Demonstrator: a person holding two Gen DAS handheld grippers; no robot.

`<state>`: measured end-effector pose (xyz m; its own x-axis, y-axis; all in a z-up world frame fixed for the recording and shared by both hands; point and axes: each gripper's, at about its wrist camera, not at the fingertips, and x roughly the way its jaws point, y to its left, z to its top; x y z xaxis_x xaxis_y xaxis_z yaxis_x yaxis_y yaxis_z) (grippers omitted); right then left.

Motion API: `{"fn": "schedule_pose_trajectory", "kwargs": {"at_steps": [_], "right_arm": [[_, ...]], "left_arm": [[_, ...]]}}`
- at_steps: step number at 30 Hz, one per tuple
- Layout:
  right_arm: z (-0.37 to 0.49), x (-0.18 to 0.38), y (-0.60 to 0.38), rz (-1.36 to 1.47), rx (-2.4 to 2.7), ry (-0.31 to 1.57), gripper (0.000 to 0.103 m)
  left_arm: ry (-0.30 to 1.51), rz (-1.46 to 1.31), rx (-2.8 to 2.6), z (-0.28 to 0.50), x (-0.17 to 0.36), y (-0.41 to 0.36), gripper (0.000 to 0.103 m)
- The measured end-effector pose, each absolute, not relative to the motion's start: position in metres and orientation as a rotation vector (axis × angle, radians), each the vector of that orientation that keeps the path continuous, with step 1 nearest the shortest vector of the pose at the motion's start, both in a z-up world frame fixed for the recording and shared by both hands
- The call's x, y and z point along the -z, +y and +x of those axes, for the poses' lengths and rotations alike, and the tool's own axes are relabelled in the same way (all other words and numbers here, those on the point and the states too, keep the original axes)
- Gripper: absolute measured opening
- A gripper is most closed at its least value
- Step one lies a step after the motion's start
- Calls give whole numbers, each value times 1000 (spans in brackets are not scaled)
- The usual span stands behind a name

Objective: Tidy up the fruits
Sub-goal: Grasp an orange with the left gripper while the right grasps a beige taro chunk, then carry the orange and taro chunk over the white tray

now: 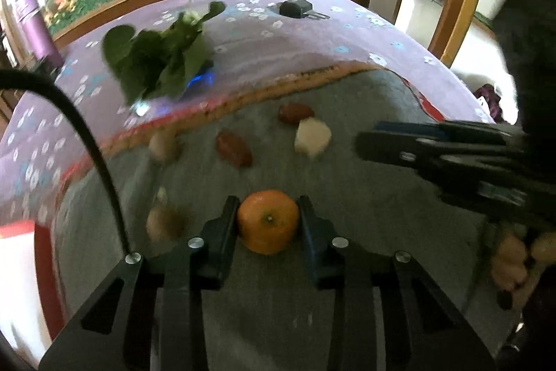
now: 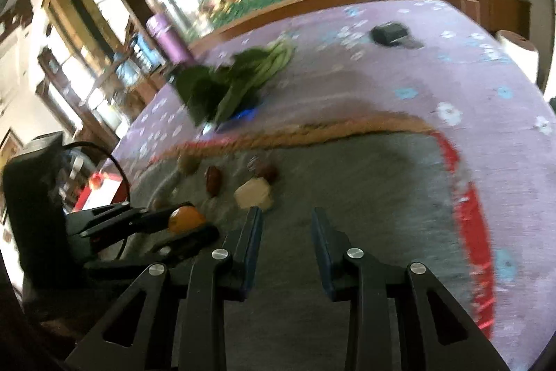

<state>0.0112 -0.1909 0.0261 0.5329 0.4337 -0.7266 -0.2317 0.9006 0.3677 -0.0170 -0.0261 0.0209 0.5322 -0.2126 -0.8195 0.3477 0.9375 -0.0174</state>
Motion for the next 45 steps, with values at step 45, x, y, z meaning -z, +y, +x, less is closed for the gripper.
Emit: {"fn": "schedule_pose_trajectory", "kwargs": {"at_steps": [45], "right_arm": [[-68, -100, -26, 19, -661, 776, 27]], "left_arm": [[660, 66, -98, -128, -90, 116, 30]]}}
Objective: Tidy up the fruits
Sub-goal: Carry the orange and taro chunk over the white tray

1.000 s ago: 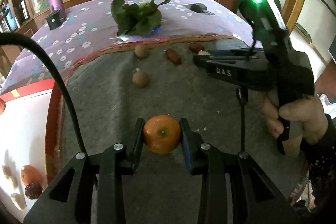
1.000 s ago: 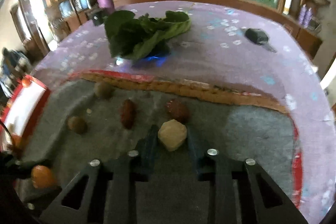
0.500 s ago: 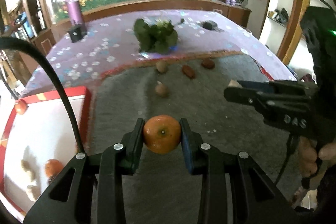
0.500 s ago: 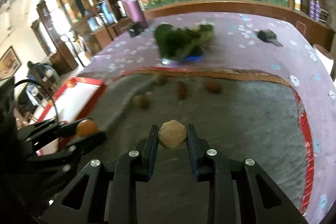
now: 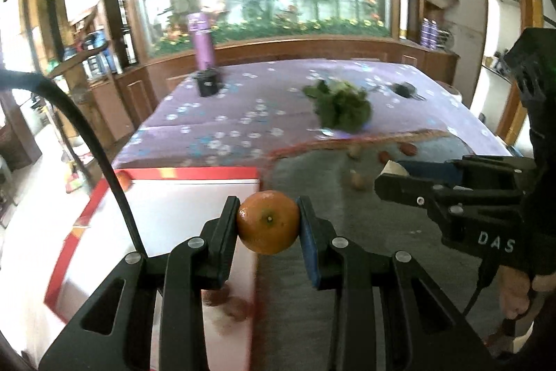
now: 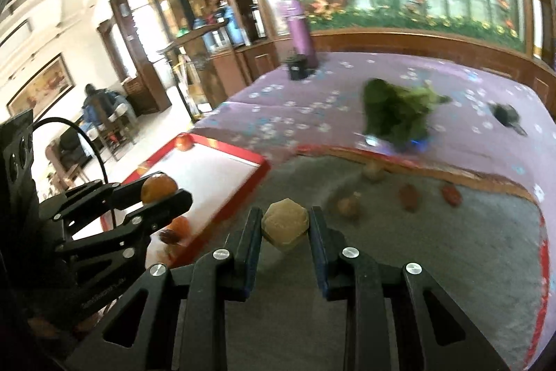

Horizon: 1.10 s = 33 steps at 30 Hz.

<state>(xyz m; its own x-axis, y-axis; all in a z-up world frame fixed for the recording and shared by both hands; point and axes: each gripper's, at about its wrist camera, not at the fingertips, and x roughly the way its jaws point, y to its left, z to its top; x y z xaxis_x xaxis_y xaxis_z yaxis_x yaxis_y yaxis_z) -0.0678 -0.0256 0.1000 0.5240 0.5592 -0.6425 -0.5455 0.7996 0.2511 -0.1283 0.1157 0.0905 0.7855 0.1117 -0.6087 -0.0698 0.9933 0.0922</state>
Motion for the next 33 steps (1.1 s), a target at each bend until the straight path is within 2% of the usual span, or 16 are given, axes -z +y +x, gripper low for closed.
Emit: {"fn": "schedule_pose_trajectory", "kwargs": {"at_steps": [17, 33], "right_arm": [[-84, -89, 95, -88, -840, 788, 27], [-89, -54, 137, -116, -885, 877, 27]], "left_arm": [[641, -4, -299, -152, -82, 204, 30], [697, -31, -355, -151, -59, 235, 30]]}}
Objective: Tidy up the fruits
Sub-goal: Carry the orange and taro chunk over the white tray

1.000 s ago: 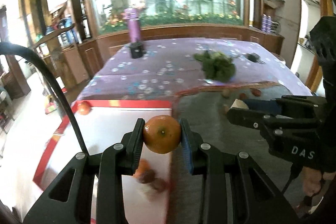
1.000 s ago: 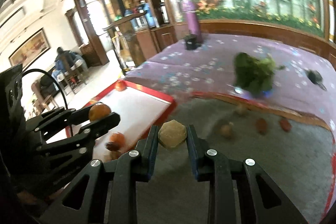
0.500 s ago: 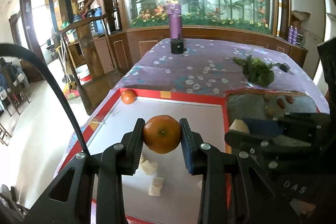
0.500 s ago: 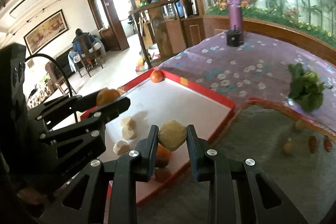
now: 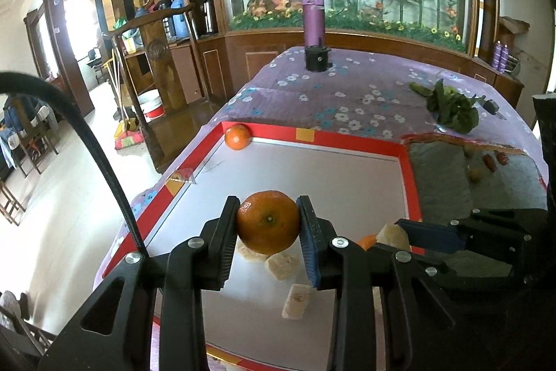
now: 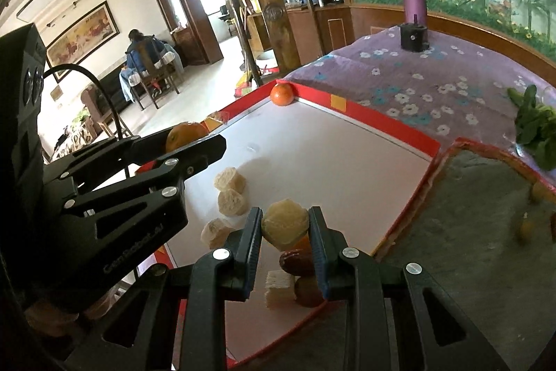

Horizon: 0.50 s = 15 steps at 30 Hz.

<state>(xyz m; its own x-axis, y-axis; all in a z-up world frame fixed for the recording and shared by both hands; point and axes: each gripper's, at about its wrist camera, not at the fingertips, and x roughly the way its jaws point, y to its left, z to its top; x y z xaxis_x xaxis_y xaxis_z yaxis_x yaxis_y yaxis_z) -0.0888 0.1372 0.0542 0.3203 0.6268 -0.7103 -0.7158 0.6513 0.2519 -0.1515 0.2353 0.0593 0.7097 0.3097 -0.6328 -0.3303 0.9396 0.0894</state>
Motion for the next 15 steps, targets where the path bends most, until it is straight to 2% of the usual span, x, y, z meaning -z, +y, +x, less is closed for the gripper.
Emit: {"fn": "schedule_pose_trajectory", "kwargs": {"at_steps": [12, 15], "right_arm": [[-86, -46, 141, -106, -910, 900, 30], [-86, -49, 137, -93, -923, 890, 30]], "left_arm": [[777, -46, -412, -147, -40, 248, 32], [784, -65, -433, -150, -40, 254, 42]]}}
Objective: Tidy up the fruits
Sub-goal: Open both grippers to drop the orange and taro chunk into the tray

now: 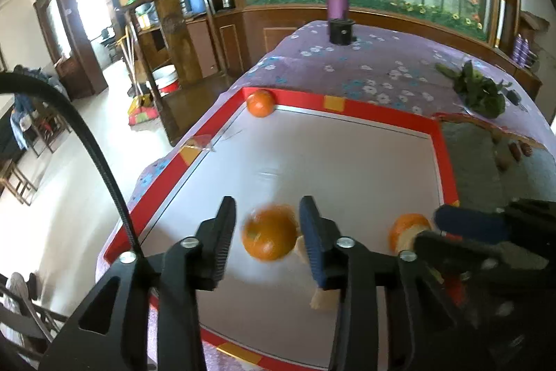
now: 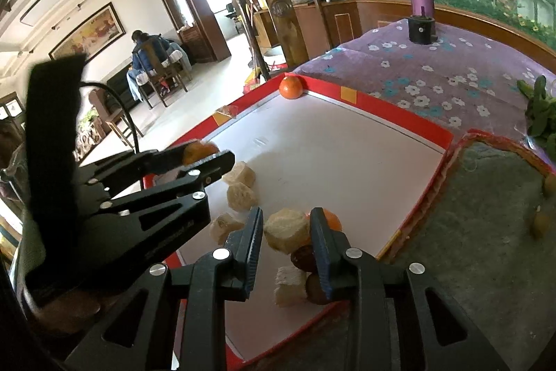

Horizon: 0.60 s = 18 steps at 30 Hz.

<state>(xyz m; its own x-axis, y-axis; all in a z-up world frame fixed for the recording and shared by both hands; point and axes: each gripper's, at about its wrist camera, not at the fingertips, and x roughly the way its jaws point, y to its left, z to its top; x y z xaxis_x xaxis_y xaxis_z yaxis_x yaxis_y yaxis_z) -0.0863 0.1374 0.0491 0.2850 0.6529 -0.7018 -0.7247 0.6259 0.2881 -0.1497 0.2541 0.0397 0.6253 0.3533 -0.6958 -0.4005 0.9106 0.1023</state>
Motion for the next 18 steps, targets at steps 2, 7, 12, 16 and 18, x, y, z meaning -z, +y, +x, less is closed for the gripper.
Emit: {"fn": "schedule_pose_trajectory", "kwargs": {"at_steps": [2, 7, 12, 16, 18], "right_arm": [[-85, -51, 130, -78, -915, 875, 31], [-72, -57, 102, -9, -871, 867, 32], [-53, -55, 54, 47, -773, 867, 32], [-41, -50, 4, 91, -686, 881, 32], [-39, -49, -21, 108, -641, 882, 32]], "left_arm": [[777, -66, -448, -152, -42, 255, 57], [768, -45, -459, -153, -48, 251, 60], [773, -16, -422, -145, -50, 233, 63], [780, 25, -347, -131, -53, 200, 63], [782, 53, -307, -123, -54, 182, 64]]}}
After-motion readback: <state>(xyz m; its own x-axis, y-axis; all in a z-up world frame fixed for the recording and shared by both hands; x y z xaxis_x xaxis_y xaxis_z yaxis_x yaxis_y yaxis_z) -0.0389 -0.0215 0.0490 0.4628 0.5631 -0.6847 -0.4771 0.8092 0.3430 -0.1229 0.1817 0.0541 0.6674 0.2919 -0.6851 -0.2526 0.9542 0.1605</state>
